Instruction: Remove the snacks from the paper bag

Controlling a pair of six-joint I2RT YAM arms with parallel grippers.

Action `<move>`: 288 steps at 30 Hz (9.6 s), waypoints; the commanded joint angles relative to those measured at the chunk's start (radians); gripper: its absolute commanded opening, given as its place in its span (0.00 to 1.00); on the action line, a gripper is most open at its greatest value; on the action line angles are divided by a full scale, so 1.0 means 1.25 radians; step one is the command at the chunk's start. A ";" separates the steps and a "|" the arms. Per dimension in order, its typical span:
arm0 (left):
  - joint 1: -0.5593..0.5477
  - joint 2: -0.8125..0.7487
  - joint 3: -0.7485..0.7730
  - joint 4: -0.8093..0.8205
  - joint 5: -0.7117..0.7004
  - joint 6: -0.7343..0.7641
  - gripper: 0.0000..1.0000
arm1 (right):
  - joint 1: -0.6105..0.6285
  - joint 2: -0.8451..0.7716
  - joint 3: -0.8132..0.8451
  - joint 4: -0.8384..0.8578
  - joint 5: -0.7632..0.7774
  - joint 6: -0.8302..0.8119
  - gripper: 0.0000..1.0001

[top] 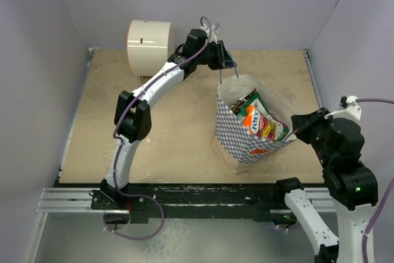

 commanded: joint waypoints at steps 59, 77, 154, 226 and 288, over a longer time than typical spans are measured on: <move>0.535 -0.637 -0.315 -0.111 0.248 -0.025 0.00 | 0.437 0.765 0.237 0.506 -0.458 -0.095 0.16; 0.394 -0.726 -0.460 -0.136 0.233 -0.081 0.00 | 0.436 0.471 0.072 0.223 -0.133 -0.248 0.63; 0.393 -0.668 -0.364 -0.245 0.339 -0.107 0.00 | 0.498 0.972 0.234 0.773 -0.607 -1.597 0.59; 0.409 -0.670 -0.356 -0.282 0.324 -0.078 0.00 | 0.504 0.903 0.204 1.018 -0.578 -1.328 0.00; 0.451 -0.711 -0.372 -0.354 0.309 0.001 0.00 | 0.476 0.226 -0.144 0.473 0.484 -0.720 0.00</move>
